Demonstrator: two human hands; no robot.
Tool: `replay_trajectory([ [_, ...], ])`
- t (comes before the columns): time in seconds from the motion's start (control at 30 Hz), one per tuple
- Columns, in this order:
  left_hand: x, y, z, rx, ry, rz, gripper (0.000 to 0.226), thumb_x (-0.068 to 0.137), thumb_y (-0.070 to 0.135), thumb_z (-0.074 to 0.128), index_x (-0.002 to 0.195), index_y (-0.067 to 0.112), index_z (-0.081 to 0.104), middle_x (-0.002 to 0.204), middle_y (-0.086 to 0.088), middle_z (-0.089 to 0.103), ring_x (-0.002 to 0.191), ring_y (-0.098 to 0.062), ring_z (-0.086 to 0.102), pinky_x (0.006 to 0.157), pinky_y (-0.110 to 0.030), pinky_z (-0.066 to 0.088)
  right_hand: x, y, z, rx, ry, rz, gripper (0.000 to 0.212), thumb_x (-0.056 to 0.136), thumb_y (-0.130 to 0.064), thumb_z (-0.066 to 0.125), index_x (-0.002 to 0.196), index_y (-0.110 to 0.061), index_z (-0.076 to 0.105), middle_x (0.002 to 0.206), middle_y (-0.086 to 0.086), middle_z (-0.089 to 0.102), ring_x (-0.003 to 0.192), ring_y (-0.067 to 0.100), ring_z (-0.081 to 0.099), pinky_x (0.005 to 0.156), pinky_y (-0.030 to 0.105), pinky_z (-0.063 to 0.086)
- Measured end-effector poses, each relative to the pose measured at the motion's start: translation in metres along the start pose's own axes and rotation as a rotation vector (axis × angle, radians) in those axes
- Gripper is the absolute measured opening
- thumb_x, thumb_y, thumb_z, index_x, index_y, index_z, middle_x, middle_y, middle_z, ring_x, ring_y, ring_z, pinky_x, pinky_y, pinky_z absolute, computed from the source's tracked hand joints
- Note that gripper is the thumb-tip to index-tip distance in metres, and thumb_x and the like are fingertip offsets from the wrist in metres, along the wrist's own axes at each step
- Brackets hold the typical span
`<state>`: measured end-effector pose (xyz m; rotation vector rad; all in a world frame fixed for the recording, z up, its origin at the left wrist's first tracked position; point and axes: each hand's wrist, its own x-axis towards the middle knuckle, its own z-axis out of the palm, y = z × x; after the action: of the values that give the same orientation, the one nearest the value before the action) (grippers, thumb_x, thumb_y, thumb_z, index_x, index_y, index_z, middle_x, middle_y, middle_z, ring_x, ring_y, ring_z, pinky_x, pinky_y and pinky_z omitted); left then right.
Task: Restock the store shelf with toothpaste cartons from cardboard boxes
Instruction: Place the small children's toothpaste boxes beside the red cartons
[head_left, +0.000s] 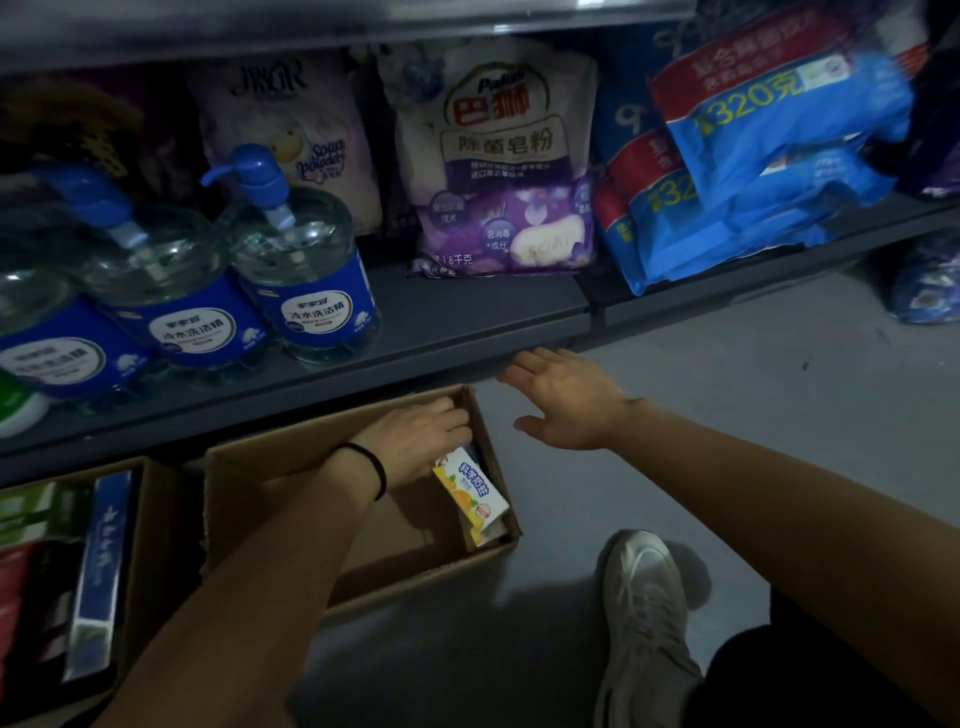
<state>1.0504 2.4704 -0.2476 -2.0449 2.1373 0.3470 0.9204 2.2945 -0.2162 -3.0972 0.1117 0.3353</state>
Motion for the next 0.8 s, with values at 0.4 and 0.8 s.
replay_trajectory([
  [0.4,-0.093,-0.028,-0.027,-0.086,0.012,-0.316,0.036,0.088,0.028,0.061,0.120,0.026,0.045,0.123,0.005,0.049,0.113,-0.013,0.045,0.087,-0.028,0.042,-0.007,-0.056,-0.011,0.098,-0.040,0.069,0.055,0.089,-0.043,0.058,0.135,-0.017,0.044,0.131,0.006,0.051,0.119,0.023,0.047,0.097,0.035,0.040],
  [0.8,-0.124,-0.047,-0.008,-0.171,0.113,-0.346,0.032,0.087,0.024,0.062,0.117,0.021,0.049,0.118,0.003,0.051,0.109,-0.014,0.045,0.080,-0.030,0.042,0.030,-0.103,0.032,0.131,-0.164,0.269,0.055,0.089,-0.040,0.059,0.133,-0.010,0.047,0.145,0.015,0.035,0.127,0.030,0.036,0.104,0.038,0.035],
])
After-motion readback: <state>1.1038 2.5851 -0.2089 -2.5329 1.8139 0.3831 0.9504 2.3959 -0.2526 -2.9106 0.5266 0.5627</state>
